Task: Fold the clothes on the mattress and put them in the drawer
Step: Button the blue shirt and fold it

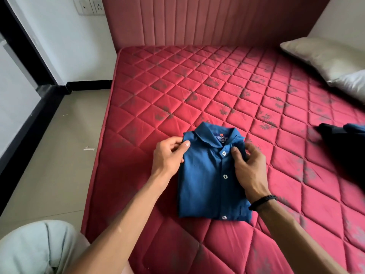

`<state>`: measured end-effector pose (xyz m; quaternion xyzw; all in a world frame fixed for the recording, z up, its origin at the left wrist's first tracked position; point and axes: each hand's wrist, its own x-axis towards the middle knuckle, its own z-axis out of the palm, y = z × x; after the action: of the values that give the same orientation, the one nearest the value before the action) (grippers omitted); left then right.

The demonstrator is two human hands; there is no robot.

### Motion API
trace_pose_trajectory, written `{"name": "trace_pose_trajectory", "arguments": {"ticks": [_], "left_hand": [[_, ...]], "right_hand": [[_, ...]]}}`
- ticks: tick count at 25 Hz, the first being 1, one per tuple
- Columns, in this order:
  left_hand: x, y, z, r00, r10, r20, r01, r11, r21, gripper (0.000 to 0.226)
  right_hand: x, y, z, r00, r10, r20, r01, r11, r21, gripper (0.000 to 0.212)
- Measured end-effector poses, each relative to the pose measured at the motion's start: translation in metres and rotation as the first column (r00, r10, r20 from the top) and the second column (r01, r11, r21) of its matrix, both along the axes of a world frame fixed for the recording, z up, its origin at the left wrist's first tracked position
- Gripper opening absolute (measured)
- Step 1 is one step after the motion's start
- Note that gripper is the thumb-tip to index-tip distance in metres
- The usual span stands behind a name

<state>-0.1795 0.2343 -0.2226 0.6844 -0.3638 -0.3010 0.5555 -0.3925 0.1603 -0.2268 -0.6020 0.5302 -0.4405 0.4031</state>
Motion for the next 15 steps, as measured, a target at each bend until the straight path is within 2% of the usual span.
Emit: {"name": "trace_pose_trajectory", "arguments": {"ticks": [3, 5, 7, 10, 11, 12, 13, 14, 15], "left_hand": [[-0.005, -0.006, -0.033, 0.993, 0.111, 0.032, -0.115, 0.961, 0.253, 0.035], [-0.005, -0.01, -0.045, 0.979, 0.19, 0.078, -0.205, 0.924, 0.324, 0.037], [-0.008, -0.017, -0.041, 0.959, 0.273, 0.07, -0.281, 0.904, 0.323, 0.03], [-0.017, -0.01, -0.033, 0.933, 0.354, 0.064, -0.358, 0.895, 0.267, 0.026], [-0.022, -0.004, -0.027, 0.927, 0.364, 0.089, -0.375, 0.896, 0.238, 0.024], [-0.027, 0.002, -0.021, 0.918, 0.361, 0.166, -0.387, 0.907, 0.166, 0.023], [-0.033, 0.007, -0.015, 0.892, 0.335, 0.303, -0.359, 0.933, 0.028, 0.028], [-0.041, 0.011, -0.012, 0.833, 0.277, 0.478, -0.253, 0.96, -0.116, 0.034], [-0.052, 0.016, -0.013, 0.745, 0.182, 0.642, -0.09, 0.981, -0.173, 0.041]], "right_hand": [[0.001, -0.005, -0.028, 0.957, -0.03, -0.289, 0.065, 0.992, 0.111, 0.027], [0.001, -0.004, -0.039, 0.929, -0.069, -0.364, 0.129, 0.982, 0.142, 0.032], [0.002, -0.013, -0.039, 0.92, -0.057, -0.387, 0.136, 0.974, 0.181, 0.034], [0.001, -0.016, -0.027, 0.951, -0.032, -0.306, 0.101, 0.972, 0.213, 0.036], [0.002, -0.01, -0.022, 0.945, -0.045, -0.323, 0.097, 0.985, 0.146, 0.038], [0.003, -0.002, -0.018, 0.927, -0.057, -0.371, 0.064, 0.998, 0.008, 0.044], [0.005, 0.009, -0.015, 0.901, -0.053, -0.432, -0.014, 0.988, -0.152, 0.051], [0.008, 0.022, -0.012, 0.865, -0.042, -0.5, -0.109, 0.957, -0.269, 0.056], [0.011, 0.033, -0.014, 0.808, -0.009, -0.589, -0.205, 0.934, -0.294, 0.06]]}}
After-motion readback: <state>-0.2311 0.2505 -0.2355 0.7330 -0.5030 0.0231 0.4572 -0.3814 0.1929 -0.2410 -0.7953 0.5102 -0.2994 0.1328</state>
